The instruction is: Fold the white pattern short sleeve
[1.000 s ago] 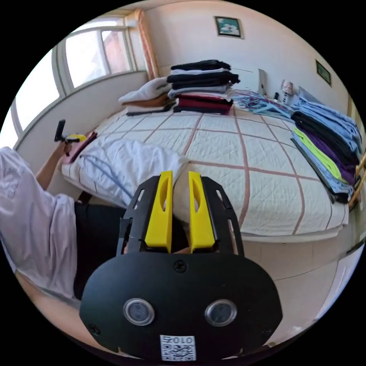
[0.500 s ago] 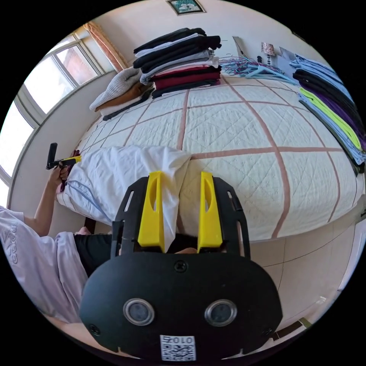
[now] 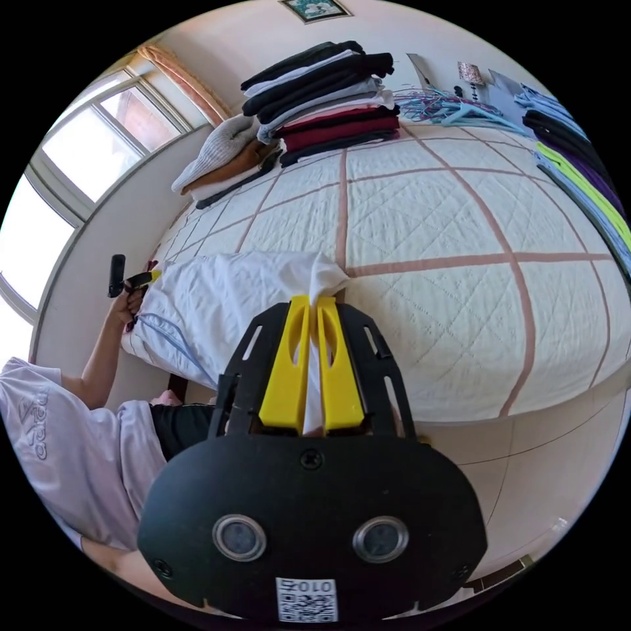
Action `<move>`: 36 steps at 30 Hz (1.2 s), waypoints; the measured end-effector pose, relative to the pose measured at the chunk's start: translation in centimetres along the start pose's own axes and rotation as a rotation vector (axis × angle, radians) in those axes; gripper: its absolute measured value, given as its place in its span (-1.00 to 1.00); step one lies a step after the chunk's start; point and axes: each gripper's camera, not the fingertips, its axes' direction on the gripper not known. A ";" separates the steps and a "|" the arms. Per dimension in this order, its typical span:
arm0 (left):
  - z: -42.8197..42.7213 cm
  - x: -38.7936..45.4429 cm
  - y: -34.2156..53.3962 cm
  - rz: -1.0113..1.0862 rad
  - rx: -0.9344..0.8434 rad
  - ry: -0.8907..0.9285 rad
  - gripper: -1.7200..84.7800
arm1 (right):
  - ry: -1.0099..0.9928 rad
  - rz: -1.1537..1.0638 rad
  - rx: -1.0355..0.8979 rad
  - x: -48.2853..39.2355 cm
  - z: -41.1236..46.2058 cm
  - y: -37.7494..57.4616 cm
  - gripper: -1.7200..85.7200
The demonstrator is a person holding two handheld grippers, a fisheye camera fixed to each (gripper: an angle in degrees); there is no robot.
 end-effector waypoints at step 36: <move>9.0 18.8 -0.5 0.549 -0.327 -0.472 -0.94 | 0.247 -0.653 -0.171 -19.0 13.8 1.2 -0.89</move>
